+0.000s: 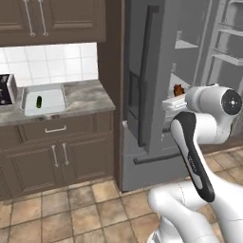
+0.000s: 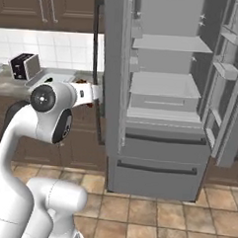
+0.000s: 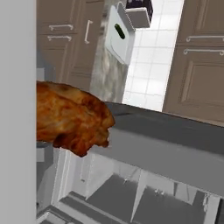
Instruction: Place one cucumber and one chicken drumstick in each tupperware on the nearby counter, to pack two identical lunches.
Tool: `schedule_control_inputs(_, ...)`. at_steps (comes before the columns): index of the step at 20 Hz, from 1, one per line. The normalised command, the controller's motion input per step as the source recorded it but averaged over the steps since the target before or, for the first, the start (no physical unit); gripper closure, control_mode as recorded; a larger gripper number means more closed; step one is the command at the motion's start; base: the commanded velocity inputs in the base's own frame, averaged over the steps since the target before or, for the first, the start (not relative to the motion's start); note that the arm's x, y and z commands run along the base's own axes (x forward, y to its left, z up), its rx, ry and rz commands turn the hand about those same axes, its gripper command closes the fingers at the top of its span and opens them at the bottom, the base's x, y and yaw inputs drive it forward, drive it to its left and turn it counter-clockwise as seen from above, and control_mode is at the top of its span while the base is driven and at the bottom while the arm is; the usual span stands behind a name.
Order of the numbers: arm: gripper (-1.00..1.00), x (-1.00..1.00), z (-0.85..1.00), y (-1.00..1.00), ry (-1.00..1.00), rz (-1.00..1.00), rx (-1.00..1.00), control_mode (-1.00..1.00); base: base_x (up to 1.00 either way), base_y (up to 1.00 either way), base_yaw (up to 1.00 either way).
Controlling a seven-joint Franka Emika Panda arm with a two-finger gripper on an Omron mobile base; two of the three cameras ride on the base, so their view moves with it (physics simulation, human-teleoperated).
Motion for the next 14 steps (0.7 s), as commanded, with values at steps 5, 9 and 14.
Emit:
schedule_control_inputs(5,1.0,0.0,0.0,0.0,0.0,0.0,0.0,1.0,-0.39,1.0,0.0)
schedule_control_inputs(9,1.0,0.0,0.0,0.0,0.0,0.0,0.0,1.0,-0.11,1.0,0.0)
schedule_control_inputs(14,1.0,0.0,0.0,0.0,0.0,0.0,0.0,1.0,0.06,0.99,0.0)
